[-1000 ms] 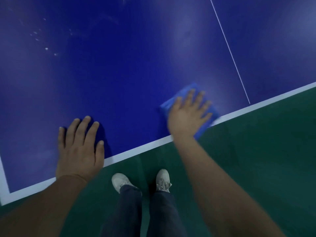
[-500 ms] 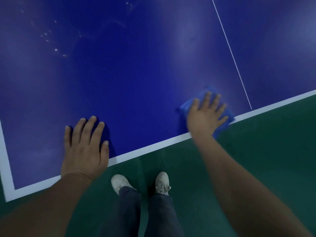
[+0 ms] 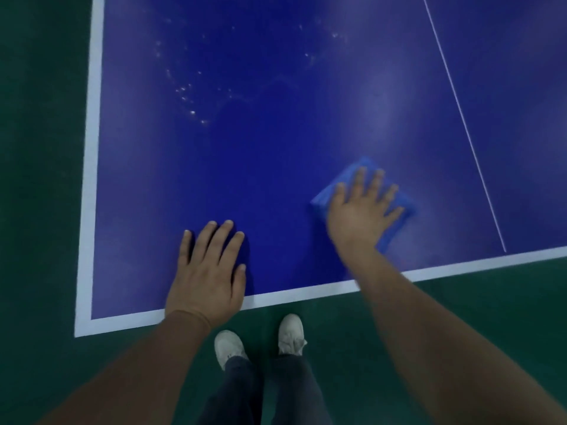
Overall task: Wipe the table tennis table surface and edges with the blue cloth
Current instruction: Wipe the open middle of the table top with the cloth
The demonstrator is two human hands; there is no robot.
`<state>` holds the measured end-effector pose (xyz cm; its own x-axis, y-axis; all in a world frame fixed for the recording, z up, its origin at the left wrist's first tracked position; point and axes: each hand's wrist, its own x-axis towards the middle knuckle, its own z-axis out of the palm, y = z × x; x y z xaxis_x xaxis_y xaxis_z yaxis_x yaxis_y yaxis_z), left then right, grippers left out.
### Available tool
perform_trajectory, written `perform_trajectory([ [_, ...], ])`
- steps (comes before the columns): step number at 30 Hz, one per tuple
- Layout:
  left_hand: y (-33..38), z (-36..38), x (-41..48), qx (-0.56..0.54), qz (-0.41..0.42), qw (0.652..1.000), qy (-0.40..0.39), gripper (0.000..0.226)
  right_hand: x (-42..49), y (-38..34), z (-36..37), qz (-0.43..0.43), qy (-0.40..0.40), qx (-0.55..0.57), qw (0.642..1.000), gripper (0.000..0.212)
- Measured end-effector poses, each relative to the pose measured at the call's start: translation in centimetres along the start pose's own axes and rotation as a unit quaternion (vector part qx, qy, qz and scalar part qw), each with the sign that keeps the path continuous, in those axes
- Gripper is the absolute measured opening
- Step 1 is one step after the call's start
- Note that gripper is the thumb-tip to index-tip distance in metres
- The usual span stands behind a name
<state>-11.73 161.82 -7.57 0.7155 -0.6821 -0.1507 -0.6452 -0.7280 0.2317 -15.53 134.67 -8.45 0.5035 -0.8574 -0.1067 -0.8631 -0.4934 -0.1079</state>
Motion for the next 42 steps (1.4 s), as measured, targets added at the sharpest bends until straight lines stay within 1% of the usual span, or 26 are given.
perform_trajectory([
  [2, 0.0, -0.1, -0.1, -0.005, 0.001, 1.000, 0.002, 0.060, -4.4, -3.9, 1.2, -0.187, -0.004, -0.022, 0.982, 0.063],
  [4, 0.0, -0.1, 0.0, -0.013, 0.003, 1.000, 0.012, 0.059, -7.2, -5.6, 1.8, -0.363, -0.032, -0.045, 0.930, 0.062],
  [6, -0.1, -0.4, 0.1, -0.026, 0.006, 1.000, 0.014, 0.058, -5.0, -5.2, 1.4, -0.464, -0.048, -0.041, 0.883, 0.058],
  [7, -0.2, -0.5, 0.2, -0.030, 0.012, 0.999, 0.011, 0.059, -2.7, -4.6, 1.0, -0.482, -0.035, -0.042, 0.875, 0.056],
  [8, -0.5, -0.6, 0.1, -0.029, 0.019, 0.999, 0.007, 0.059, 0.0, -3.8, 0.7, -0.467, -0.018, -0.047, 0.883, 0.055],
  [9, -1.0, -0.8, -0.1, -0.025, 0.018, 1.000, 0.006, 0.060, 3.1, -3.0, 0.2, -0.413, -0.011, -0.052, 0.909, 0.055],
  [11, -2.7, -1.4, -0.2, -0.021, -0.043, 0.999, 0.020, 0.063, 9.1, -1.2, -0.9, -0.234, -0.005, -0.061, 0.970, 0.057],
  [12, -3.9, -1.7, -0.2, -0.021, -0.099, 0.994, 0.029, 0.065, 11.4, -0.5, -1.4, -0.149, -0.007, -0.052, 0.988, 0.058],
  [14, -6.3, -2.3, 0.0, -0.019, -0.193, 0.980, 0.042, 0.070, 13.9, -0.6, -2.0, -0.026, -0.024, -0.009, 0.999, 0.062],
  [17, -7.9, -2.4, 0.7, -0.028, -0.225, 0.973, 0.040, 0.073, 13.4, -5.1, -1.6, 0.060, -0.020, 0.036, 0.997, 0.065],
  [19, -8.0, -2.3, 0.9, -0.029, -0.223, 0.973, 0.042, 0.072, 10.0, -10.4, 0.0, 0.019, 0.005, 0.030, 0.999, 0.064],
  [21, -8.1, -2.2, 0.8, -0.026, -0.223, 0.974, 0.040, 0.070, 4.0, -17.4, 1.8, -0.116, 0.005, 0.009, 0.993, 0.064],
  [22, -8.1, -2.1, 0.7, -0.026, -0.223, 0.974, 0.042, 0.069, 0.3, -21.1, 2.7, -0.212, -0.011, 0.009, 0.977, 0.063],
  [25, -8.3, -2.1, 0.6, -0.036, -0.224, 0.972, 0.066, 0.065, -7.6, -29.4, 4.3, -0.478, -0.097, -0.007, 0.873, 0.061],
  [26, -8.3, -2.0, 0.6, -0.036, -0.225, 0.971, 0.069, 0.064, -7.1, -30.7, 4.4, -0.522, -0.106, -0.016, 0.846, 0.061],
  [27, -8.4, -1.8, 0.7, -0.033, -0.225, 0.971, 0.069, 0.064, -5.3, -30.9, 4.4, -0.539, -0.101, -0.027, 0.836, 0.060],
  [28, -8.4, -1.7, 0.6, -0.028, -0.224, 0.972, 0.067, 0.063, -2.9, -30.0, 4.1, -0.528, -0.080, -0.035, 0.845, 0.059],
  [30, -8.6, -1.6, 0.5, -0.026, -0.224, 0.972, 0.064, 0.063, 3.0, -25.9, 3.3, -0.446, -0.026, -0.036, 0.894, 0.059],
  [33, -8.5, -1.7, 0.7, -0.031, -0.225, 0.973, 0.050, 0.064, 9.0, -19.6, 1.4, -0.242, -0.004, -0.013, 0.970, 0.063],
  [35, -8.4, -1.8, 0.6, -0.029, -0.224, 0.973, 0.044, 0.064, 8.1, -20.7, 1.4, -0.119, 0.004, 0.000, 0.993, 0.063],
  [36, -8.3, -1.9, 0.6, -0.031, -0.222, 0.974, 0.043, 0.064, 6.2, -23.1, 1.7, -0.105, 0.009, 0.003, 0.994, 0.063],
  [37, -8.4, -2.0, 0.6, -0.032, -0.222, 0.974, 0.043, 0.064, 3.9, -26.3, 2.2, -0.145, -0.003, 0.014, 0.989, 0.063],
  [38, -8.5, -2.1, 0.6, -0.031, -0.222, 0.974, 0.043, 0.064, 1.1, -29.6, 3.1, -0.238, -0.025, 0.019, 0.971, 0.062],
  [39, -8.5, -2.1, 0.7, -0.029, -0.222, 0.974, 0.041, 0.064, -2.1, -32.6, 3.9, -0.367, -0.055, 0.006, 0.929, 0.061],
  [41, -8.3, -2.1, 0.6, -0.033, -0.225, 0.973, 0.039, 0.064, -6.5, -35.8, 4.3, -0.591, -0.124, -0.043, 0.796, 0.059],
  [42, -8.3, -2.1, 0.6, -0.034, -0.225, 0.973, 0.040, 0.064, -6.2, -36.2, 4.4, -0.640, -0.132, -0.061, 0.755, 0.058],
])
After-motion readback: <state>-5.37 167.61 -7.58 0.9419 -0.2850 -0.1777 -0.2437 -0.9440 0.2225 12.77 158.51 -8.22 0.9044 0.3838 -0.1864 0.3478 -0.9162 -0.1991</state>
